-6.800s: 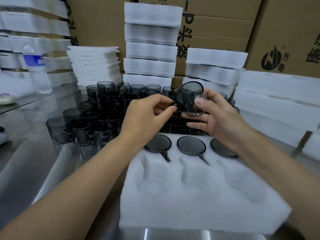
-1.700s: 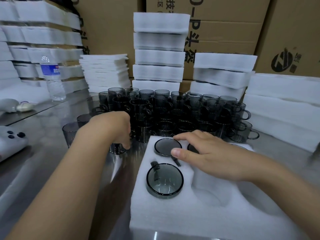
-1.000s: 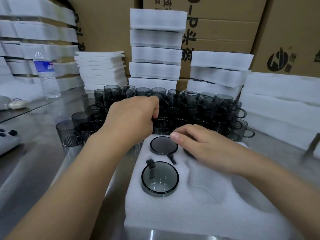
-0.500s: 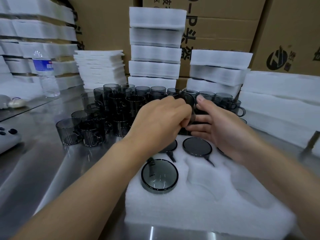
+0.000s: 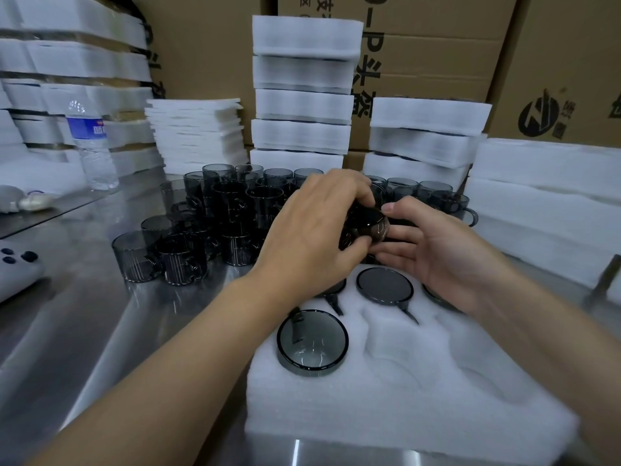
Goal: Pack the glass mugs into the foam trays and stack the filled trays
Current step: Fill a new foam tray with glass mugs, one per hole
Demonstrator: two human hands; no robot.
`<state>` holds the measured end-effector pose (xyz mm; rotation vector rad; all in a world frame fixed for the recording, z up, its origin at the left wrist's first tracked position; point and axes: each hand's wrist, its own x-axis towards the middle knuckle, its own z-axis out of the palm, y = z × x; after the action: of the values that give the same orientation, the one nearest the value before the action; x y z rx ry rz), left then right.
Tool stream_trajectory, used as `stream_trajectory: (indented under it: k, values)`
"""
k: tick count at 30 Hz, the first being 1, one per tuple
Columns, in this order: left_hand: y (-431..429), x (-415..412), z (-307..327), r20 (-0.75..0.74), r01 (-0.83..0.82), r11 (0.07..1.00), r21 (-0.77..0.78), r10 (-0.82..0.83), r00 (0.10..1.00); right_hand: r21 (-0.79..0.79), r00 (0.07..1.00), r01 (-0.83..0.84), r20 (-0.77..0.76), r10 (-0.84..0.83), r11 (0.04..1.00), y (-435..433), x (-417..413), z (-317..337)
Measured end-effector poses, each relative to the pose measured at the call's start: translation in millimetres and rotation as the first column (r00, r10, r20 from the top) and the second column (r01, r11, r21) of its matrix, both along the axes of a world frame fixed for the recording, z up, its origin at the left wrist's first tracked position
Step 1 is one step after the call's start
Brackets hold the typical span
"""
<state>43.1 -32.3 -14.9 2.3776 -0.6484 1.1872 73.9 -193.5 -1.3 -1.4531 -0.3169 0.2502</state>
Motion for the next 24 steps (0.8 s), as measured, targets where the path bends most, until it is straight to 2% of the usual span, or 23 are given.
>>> stream_trajectory:
  k: [11, 24]
  values:
    - [0.6, 3.3, -6.0, -0.197, -0.076, 0.983, -0.169, 0.042, 0.98, 0.069, 0.999, -0.015, -0.029, 0.017, 0.998, -1.7, 2.1, -0.4]
    - [1.4, 4.8, -7.3, -0.269, -0.09, 0.986, -0.138, 0.05, 0.962, 0.069, 0.998, -0.067, 0.0, 0.067, 0.995, -3.9, 4.1, -3.2]
